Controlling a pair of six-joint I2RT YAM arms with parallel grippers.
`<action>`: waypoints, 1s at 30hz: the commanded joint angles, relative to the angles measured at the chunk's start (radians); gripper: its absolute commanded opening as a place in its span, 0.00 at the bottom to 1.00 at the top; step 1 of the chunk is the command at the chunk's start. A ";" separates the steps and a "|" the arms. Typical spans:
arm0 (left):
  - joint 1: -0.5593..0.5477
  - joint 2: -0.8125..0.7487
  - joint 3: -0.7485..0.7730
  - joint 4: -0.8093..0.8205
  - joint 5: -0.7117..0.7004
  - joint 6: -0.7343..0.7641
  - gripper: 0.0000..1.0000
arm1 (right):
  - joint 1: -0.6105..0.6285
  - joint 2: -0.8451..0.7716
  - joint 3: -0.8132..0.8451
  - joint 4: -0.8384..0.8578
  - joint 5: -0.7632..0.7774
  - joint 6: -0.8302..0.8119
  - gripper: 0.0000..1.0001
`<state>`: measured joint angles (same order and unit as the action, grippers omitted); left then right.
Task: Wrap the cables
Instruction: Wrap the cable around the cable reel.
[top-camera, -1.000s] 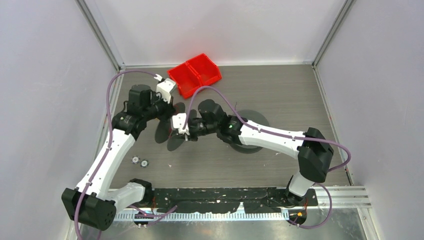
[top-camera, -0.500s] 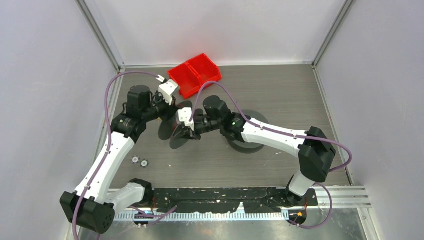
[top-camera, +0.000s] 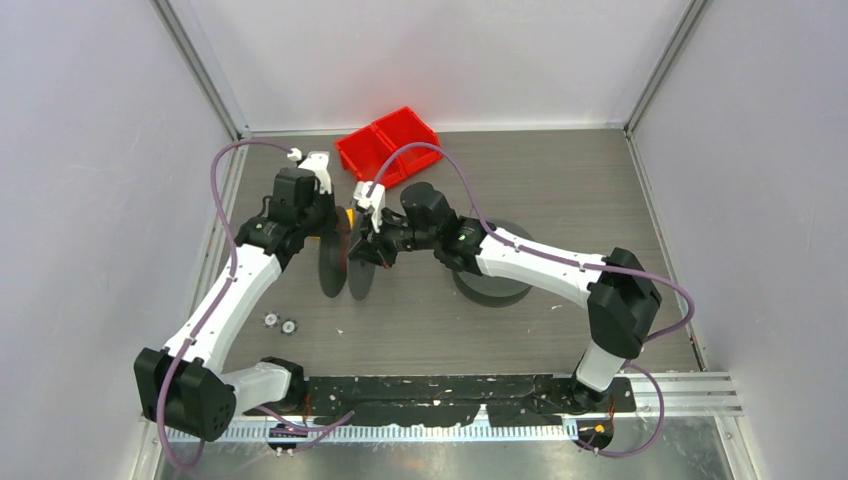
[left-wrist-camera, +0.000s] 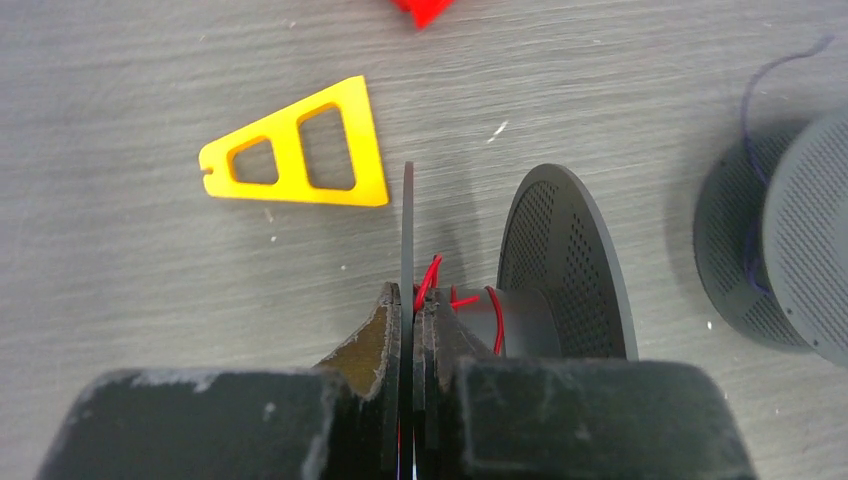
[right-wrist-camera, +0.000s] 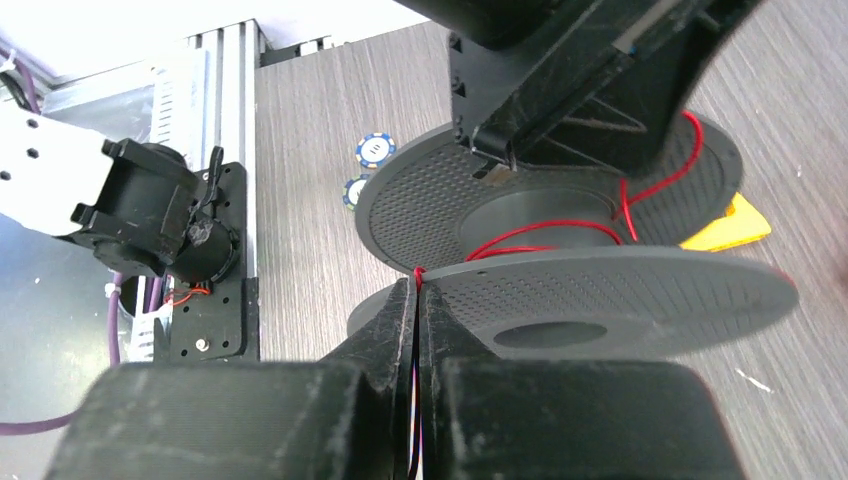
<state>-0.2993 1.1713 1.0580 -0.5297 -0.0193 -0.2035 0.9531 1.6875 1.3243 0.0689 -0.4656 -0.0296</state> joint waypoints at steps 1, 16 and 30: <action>-0.016 0.000 0.028 -0.049 -0.088 -0.191 0.00 | -0.020 0.013 0.092 0.051 0.130 0.084 0.05; -0.034 0.028 0.048 -0.097 -0.179 -0.576 0.00 | -0.014 0.091 0.122 0.011 0.227 0.179 0.05; -0.043 0.079 0.102 -0.245 -0.207 -0.808 0.00 | 0.042 0.150 0.166 -0.021 0.294 0.055 0.06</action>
<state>-0.2970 1.2633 1.0966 -0.7265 -0.3969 -0.8356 0.9485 1.8065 1.4815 -0.0681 -0.2707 0.0959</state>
